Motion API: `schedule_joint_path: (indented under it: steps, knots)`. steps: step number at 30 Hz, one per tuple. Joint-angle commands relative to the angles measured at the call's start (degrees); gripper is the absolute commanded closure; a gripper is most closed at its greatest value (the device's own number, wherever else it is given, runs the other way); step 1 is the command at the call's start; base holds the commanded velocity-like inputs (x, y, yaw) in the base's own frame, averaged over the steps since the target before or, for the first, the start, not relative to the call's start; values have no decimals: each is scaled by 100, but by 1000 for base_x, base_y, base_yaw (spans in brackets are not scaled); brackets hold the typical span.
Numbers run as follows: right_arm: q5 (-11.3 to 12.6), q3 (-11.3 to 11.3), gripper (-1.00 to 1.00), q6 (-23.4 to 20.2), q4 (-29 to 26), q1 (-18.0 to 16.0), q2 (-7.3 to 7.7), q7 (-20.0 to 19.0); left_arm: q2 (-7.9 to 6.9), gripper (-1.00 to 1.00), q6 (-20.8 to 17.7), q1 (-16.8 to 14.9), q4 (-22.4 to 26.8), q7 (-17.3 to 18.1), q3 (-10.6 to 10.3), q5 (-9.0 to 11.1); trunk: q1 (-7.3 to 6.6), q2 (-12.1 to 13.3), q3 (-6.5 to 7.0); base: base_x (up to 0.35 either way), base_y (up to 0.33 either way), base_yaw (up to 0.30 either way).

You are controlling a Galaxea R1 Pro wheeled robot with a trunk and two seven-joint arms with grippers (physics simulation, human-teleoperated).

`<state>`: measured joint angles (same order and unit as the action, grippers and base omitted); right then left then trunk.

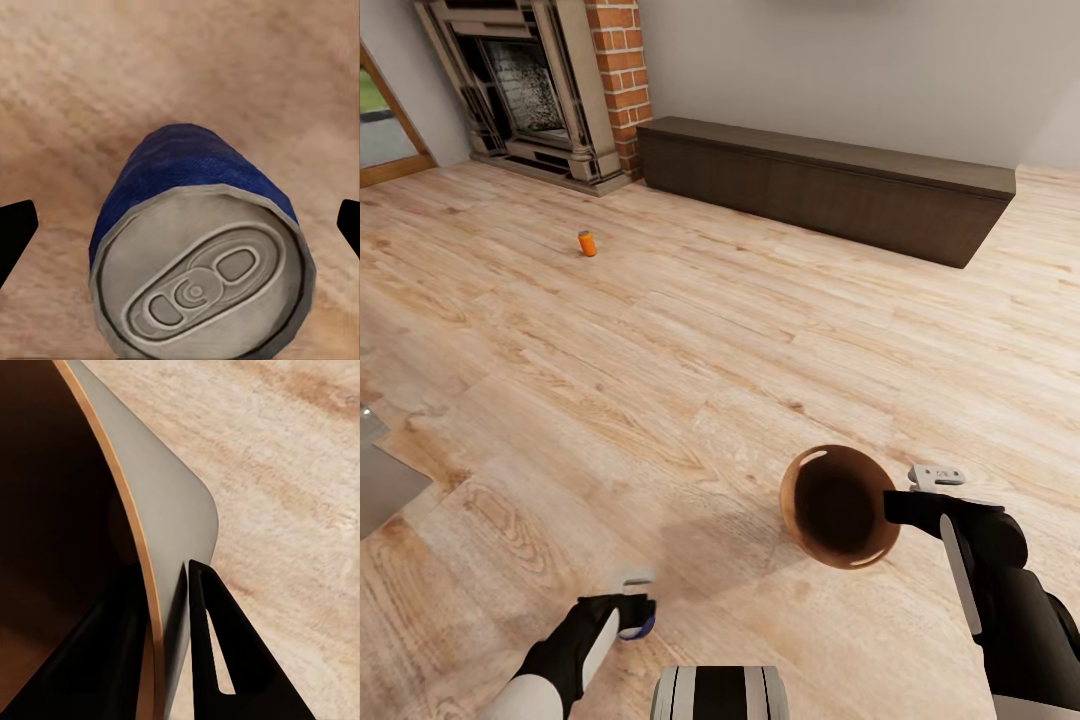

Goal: Put the three can of soda from the living room inside the tash can in the kitchen.

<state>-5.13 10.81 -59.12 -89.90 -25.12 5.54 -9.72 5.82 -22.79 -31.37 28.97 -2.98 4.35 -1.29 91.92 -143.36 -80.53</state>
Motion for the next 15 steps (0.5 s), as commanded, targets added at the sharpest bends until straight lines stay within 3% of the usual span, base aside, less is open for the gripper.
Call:
schedule_joint_path:
  steps: [1,9,15]
  knots:
    - [56,0,100,-3,-1,-2,0,-21,-11,-100,24,0,-28,0,2,3,-1,0,0,0,0,0]
    - [56,0,100,-3,-1,-2,0,-21,-36,-100,179,0,-228,7,7,272,-1,0,0,0,0,0]
    - [56,0,100,-3,-1,0,0,-21,-30,-100,251,0,-297,8,5,331,-1,0,0,0,0,0]
